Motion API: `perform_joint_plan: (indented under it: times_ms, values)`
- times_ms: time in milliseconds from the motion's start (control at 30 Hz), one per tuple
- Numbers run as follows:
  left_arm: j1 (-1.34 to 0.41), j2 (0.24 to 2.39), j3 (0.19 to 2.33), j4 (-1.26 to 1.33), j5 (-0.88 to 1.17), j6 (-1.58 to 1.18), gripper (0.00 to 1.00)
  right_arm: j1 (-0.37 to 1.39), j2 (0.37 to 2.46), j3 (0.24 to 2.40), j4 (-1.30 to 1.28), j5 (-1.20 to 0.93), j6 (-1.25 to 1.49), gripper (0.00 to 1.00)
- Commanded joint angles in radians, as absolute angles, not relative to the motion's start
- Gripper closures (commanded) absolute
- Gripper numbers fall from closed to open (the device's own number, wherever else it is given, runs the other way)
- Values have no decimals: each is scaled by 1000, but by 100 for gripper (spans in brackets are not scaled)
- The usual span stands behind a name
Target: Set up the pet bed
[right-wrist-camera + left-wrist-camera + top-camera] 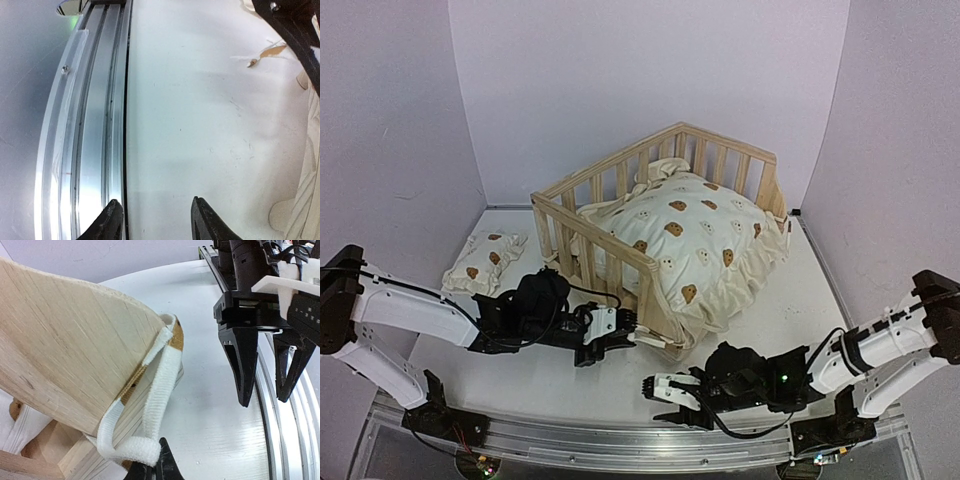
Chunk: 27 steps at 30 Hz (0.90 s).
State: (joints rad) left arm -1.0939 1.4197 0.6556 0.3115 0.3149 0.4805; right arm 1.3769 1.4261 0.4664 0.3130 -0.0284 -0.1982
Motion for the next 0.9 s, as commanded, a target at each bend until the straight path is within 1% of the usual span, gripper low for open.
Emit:
perform_joint_plan:
  times_ms: [0,67,200,433,500,667,867]
  values:
    - [-1095,1405,708,354,325,491,100,1380,1301,425,292,-7,-101,47]
    - [-1095,1405,711,349,346,492,100,1382,1259,412,324,-1,-117,45]
    - [-1094,1408,716,319,400,489,100,1384,1183,390,386,89,-187,40]
    - [-1095,1428,727,282,425,460,100,1384,1111,460,304,164,-327,41]
    - [-1095,1430,729,279,422,459,100,1384,1122,488,289,234,-338,40]
    - [-1096,1434,736,275,419,462,100,1398,1161,530,318,286,-356,40]
    - [-1095,1438,745,270,425,463,100,1402,1276,588,321,396,-305,39]
